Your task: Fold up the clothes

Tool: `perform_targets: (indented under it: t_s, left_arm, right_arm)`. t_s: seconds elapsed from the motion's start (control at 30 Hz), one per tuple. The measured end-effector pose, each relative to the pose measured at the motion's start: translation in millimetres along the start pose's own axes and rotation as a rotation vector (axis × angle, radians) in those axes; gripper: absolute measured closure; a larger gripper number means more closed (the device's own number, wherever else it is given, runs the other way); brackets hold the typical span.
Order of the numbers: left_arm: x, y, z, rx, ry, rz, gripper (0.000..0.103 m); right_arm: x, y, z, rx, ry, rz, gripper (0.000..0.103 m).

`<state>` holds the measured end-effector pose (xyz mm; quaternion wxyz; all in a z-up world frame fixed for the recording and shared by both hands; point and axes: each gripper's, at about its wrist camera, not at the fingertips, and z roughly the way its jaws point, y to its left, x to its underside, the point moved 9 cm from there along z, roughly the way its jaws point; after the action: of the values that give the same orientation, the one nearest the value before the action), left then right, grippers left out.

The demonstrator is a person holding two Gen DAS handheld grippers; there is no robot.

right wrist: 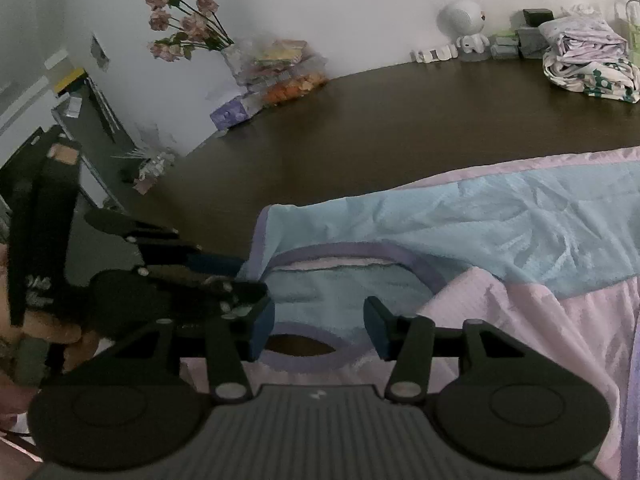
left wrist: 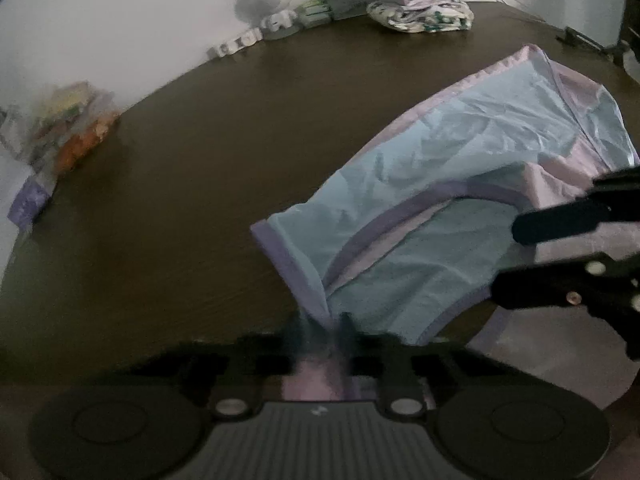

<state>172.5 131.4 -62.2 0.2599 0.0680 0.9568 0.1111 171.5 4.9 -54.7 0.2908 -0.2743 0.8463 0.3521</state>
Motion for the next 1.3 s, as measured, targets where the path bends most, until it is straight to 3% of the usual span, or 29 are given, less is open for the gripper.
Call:
perform_targets:
  t_s: [0.1, 0.3, 0.4, 0.5, 0.7, 0.9, 1.03, 1.1, 1.17, 1.23, 1.3]
  left_arm:
    - [0, 10, -5, 0.088, 0.003, -0.099, 0.101]
    - [5, 49, -15, 0.31, -0.035, -0.394, 0.102]
    - [3, 67, -21, 0.476, -0.074, -0.544, 0.102]
    - [0, 82, -27, 0.573, -0.132, -0.625, 0.102]
    - [-1, 102, -38, 0.797, -0.22, -0.757, 0.102]
    - [-1, 100, -34, 0.925, -0.227, -0.791, 0.102]
    - [-1, 99, -32, 0.976, -0.23, -0.795, 0.102]
    - [-2, 99, -31, 0.995, -0.23, -0.793, 0.102]
    - [0, 99, -30, 1.007, -0.23, -0.796, 0.102]
    - [1, 102, -26, 1.017, -0.231, -0.802, 0.102]
    - [4, 105, -22, 1.015, -0.229, -0.816, 0.102]
  right_arm:
    - [1, -2, -5, -0.012, -0.006, -0.005, 0.052]
    - [-1, 0, -6, -0.015, -0.008, -0.03, 0.052]
    - [-5, 16, 1, 0.001, -0.001, -0.122, 0.052]
    - [-12, 42, 11, 0.059, 0.002, -0.302, 0.052]
    - [-16, 83, 40, 0.181, 0.034, -0.645, 0.052]
    - [-22, 92, 70, 0.319, 0.035, -0.799, 0.052]
    - [-18, 91, 87, 0.364, 0.055, -0.828, 0.052]
    - [-18, 87, 93, 0.39, 0.056, -0.828, 0.058]
    - [-18, 82, 98, 0.413, 0.058, -0.827, 0.081]
    - [-22, 75, 96, 0.417, 0.056, -0.806, 0.097]
    - [-26, 68, 85, 0.401, 0.052, -0.769, 0.099]
